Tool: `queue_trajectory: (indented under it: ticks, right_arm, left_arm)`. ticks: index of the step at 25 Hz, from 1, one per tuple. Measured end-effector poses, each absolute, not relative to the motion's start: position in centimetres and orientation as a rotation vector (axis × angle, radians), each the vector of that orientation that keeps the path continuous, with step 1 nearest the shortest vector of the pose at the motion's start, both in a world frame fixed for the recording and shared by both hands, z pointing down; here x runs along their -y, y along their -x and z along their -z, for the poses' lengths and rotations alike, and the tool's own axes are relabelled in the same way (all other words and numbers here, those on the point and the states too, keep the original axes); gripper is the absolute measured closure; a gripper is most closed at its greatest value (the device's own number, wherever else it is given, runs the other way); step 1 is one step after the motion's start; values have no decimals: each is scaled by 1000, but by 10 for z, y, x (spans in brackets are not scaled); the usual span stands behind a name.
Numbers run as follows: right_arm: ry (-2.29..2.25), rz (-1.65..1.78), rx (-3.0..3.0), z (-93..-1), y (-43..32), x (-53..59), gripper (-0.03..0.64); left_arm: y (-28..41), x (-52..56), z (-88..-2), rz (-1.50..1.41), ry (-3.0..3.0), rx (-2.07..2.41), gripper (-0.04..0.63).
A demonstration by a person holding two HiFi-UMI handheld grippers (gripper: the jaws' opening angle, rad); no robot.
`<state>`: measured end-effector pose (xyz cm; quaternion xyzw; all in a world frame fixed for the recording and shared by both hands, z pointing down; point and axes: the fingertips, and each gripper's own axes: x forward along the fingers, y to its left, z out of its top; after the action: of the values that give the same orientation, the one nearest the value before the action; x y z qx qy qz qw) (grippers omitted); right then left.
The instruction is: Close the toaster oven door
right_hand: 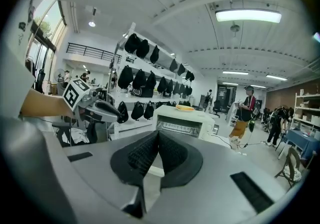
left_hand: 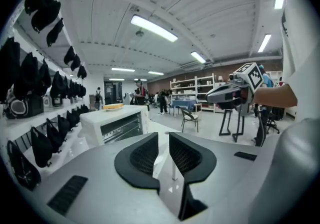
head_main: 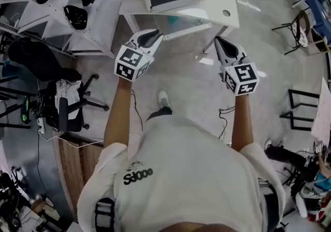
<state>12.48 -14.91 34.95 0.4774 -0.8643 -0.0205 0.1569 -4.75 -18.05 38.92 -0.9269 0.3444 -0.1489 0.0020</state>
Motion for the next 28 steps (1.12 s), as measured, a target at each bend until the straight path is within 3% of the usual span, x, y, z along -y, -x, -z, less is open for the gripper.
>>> queue_trajectory:
  ticks: [13, 28]
  right_arm:
    - [-1320, -181, 2458, -410, -92, 238, 607]
    - [-1184, -314, 2409, -540, -91, 290, 607]
  left_arm:
    - [57, 240, -516, 601, 3117, -1006, 445]
    - [41, 288, -683, 774, 3258, -1169, 411]
